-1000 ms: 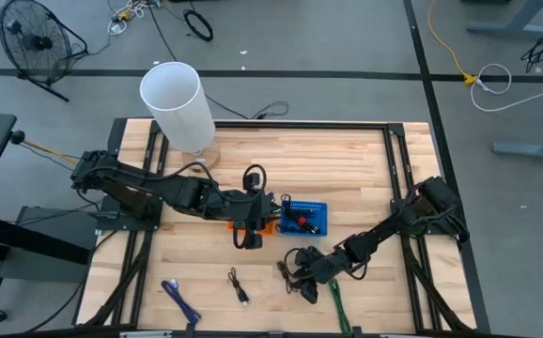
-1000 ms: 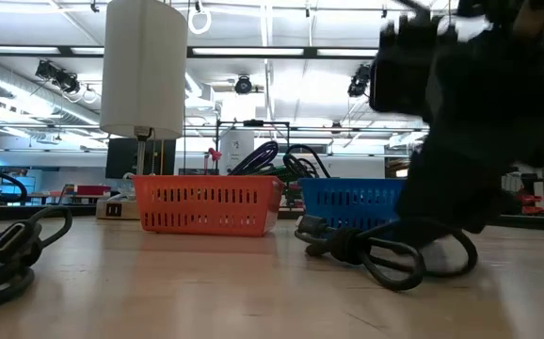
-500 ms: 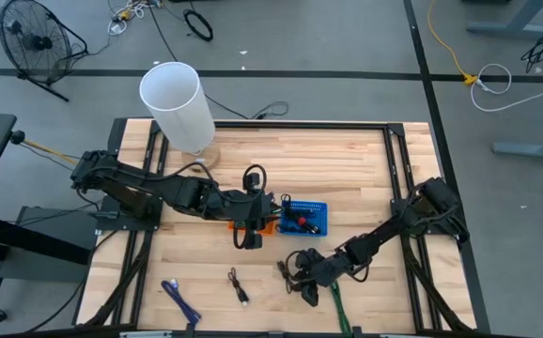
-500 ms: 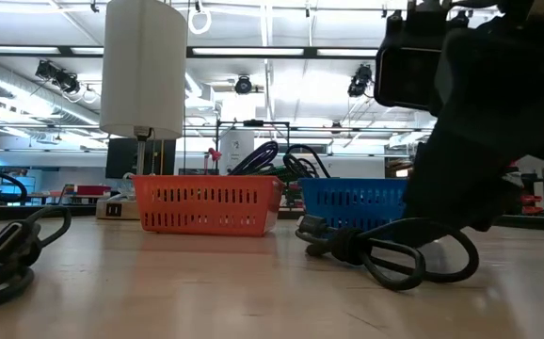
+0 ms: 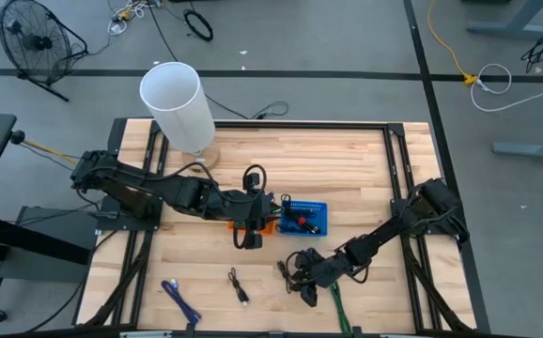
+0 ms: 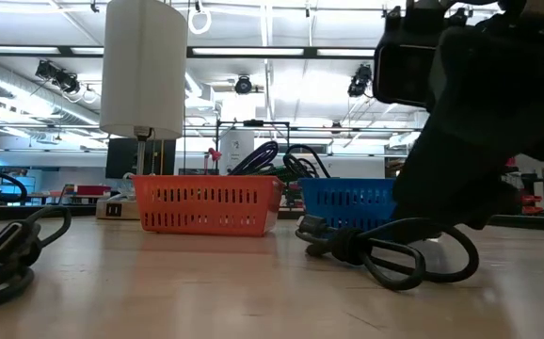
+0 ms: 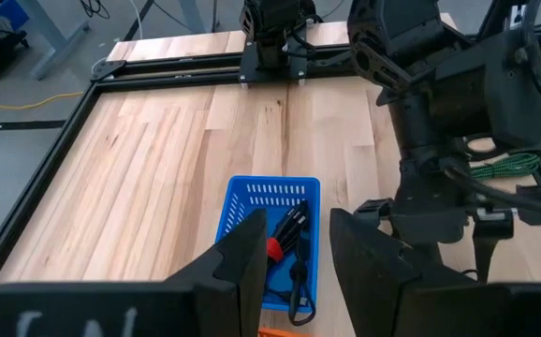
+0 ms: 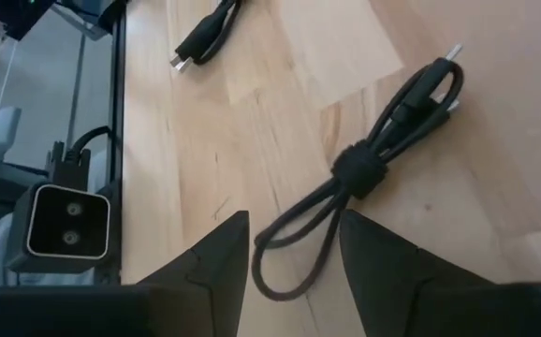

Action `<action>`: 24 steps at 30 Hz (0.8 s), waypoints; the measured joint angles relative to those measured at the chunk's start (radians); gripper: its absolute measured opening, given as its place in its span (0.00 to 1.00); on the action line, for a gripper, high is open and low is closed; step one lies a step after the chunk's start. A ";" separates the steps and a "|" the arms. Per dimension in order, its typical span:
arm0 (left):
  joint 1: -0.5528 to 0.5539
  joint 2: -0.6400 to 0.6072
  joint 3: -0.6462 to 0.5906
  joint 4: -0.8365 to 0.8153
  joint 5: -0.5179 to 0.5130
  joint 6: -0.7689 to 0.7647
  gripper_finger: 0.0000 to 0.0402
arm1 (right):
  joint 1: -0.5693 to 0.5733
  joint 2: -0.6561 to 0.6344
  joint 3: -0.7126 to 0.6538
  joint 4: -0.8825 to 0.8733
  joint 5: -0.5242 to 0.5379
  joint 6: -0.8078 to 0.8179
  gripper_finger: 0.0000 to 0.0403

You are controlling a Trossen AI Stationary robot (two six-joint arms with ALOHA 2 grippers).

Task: Pick & Place USB Port
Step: Put the black charger cable into the blue bin

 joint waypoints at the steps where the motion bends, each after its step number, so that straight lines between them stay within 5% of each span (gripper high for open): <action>1: 0.000 0.000 0.000 0.000 0.000 0.000 0.31 | 0.000 0.011 0.011 -0.001 -0.004 -0.001 0.42; 13: 0.000 0.000 0.000 -0.011 0.000 -0.005 0.31 | -0.020 0.112 0.162 -0.148 -0.062 -0.054 0.40; 20: 0.000 0.000 0.000 -0.020 0.000 -0.012 0.31 | -0.027 0.111 0.163 -0.205 -0.068 -0.038 0.06; 24: 0.000 0.000 0.000 -0.027 0.000 -0.026 0.31 | -0.027 0.110 0.161 -0.202 -0.081 -0.041 0.02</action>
